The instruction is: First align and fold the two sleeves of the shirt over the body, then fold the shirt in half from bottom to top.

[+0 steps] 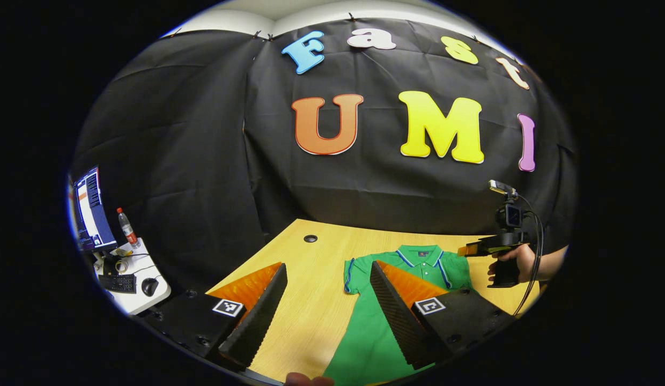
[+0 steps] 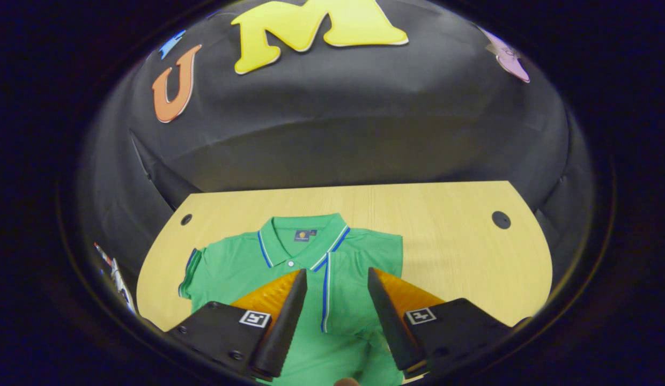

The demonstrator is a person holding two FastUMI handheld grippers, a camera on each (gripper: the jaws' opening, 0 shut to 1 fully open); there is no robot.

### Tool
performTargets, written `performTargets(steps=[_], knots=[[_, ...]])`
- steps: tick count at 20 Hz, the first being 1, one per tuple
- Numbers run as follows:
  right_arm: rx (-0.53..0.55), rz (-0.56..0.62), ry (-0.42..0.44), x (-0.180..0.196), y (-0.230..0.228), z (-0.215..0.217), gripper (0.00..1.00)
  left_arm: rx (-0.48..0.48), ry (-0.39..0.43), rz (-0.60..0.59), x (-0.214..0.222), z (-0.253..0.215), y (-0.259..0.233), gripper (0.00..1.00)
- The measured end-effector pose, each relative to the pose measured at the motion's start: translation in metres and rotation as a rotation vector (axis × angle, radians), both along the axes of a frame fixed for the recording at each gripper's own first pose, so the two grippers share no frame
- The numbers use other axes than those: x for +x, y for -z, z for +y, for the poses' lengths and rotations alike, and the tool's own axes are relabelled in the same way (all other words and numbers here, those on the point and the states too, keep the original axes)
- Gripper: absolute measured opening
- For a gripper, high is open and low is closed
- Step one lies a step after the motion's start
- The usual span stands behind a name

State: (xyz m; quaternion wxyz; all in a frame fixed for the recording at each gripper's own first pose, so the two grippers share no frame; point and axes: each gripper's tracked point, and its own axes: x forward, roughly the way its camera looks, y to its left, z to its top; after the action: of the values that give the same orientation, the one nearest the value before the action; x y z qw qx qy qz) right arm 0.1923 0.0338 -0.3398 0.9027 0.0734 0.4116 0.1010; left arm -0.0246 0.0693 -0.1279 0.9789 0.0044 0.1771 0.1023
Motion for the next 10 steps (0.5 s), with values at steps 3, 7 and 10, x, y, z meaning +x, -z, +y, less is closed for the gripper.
performTargets(steps=[3,7,10], knots=[[-0.026,-0.072,-0.010,-0.019,-0.034,-0.006,0.86,-0.008,0.038,0.008,0.001,0.004,0.004,1.00],[-0.056,-0.179,-0.046,-0.060,-0.086,-0.011,0.99,-0.073,0.115,0.027,0.015,0.004,0.012,0.99],[-0.079,-0.237,-0.065,-0.100,-0.120,-0.027,0.94,-0.125,0.149,0.045,0.032,0.010,0.023,1.00]])
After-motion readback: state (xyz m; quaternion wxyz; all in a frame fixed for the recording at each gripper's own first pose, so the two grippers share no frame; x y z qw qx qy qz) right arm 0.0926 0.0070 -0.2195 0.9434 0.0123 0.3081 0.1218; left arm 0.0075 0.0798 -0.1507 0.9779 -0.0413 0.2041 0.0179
